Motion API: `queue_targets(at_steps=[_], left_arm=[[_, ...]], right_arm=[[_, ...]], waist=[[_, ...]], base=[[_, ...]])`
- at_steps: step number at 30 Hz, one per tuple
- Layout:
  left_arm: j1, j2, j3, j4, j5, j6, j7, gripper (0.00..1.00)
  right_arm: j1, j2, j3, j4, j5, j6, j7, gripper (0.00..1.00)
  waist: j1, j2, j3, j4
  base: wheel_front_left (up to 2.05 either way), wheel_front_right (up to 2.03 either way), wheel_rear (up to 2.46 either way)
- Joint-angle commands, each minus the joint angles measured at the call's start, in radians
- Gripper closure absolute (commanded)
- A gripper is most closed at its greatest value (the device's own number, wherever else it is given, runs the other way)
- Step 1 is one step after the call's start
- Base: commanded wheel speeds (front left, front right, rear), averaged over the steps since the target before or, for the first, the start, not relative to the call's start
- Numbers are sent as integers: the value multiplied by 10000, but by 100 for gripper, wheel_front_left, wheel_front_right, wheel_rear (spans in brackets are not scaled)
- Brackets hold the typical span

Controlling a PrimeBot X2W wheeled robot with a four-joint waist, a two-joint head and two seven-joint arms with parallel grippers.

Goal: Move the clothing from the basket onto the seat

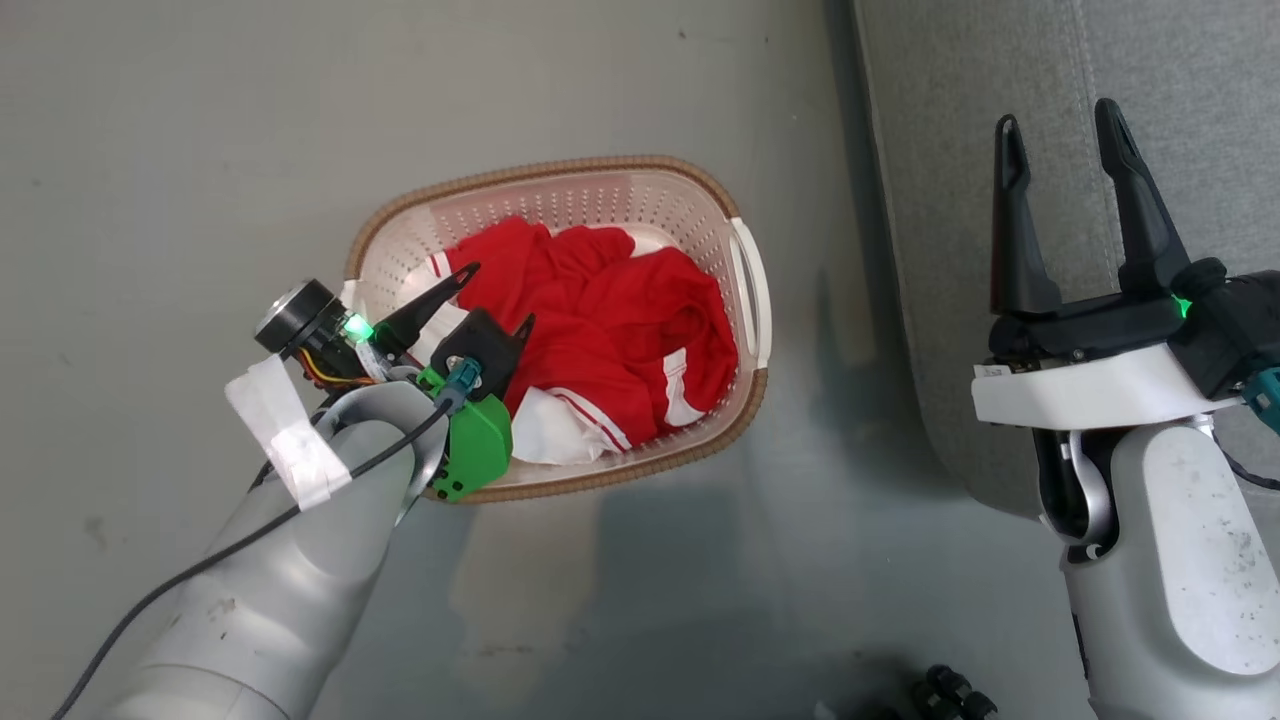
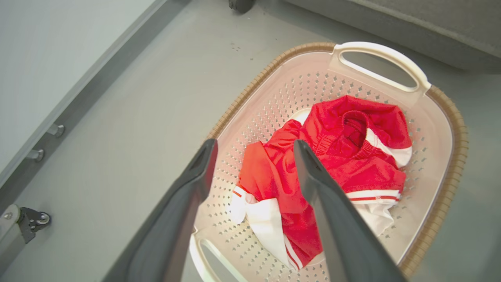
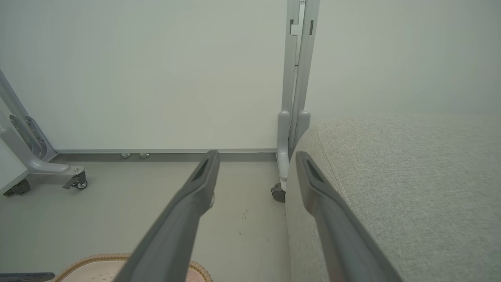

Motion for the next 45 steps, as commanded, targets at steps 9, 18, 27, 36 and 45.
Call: queue_targets(at_steps=[9,18,27,36,45], left_arm=[[-2156,314,-1962,2445,-928,-27,1104,0],[-3157,703,-2843,3254,-2056,-27,2455,0],[-3734,1268,-3360,3331,-2549,-27,2690,0],[-3956,1380,-3581,3182,-3268,-28,2183,100],[-3303,777,-3061,3215,-3987,341,759,100]], right_arm=[[-533,159,303,-232,21,1,-31,0],[-879,174,718,-254,464,1,-31,0],[-1056,174,927,-299,795,1,-31,0],[-1187,168,928,-170,880,1,-31,0],[-899,163,715,3,505,1,-31,0]], waist=[[-2,-1,2637,-1674],[-2,-1,3392,-2140],[-2,-1,3883,-2424],[-2,-1,3928,-2447],[-2,-1,2865,-1939]], base=[[0,0,0],[0,0,0],[0,0,0],[0,0,0],[0,0,0]])
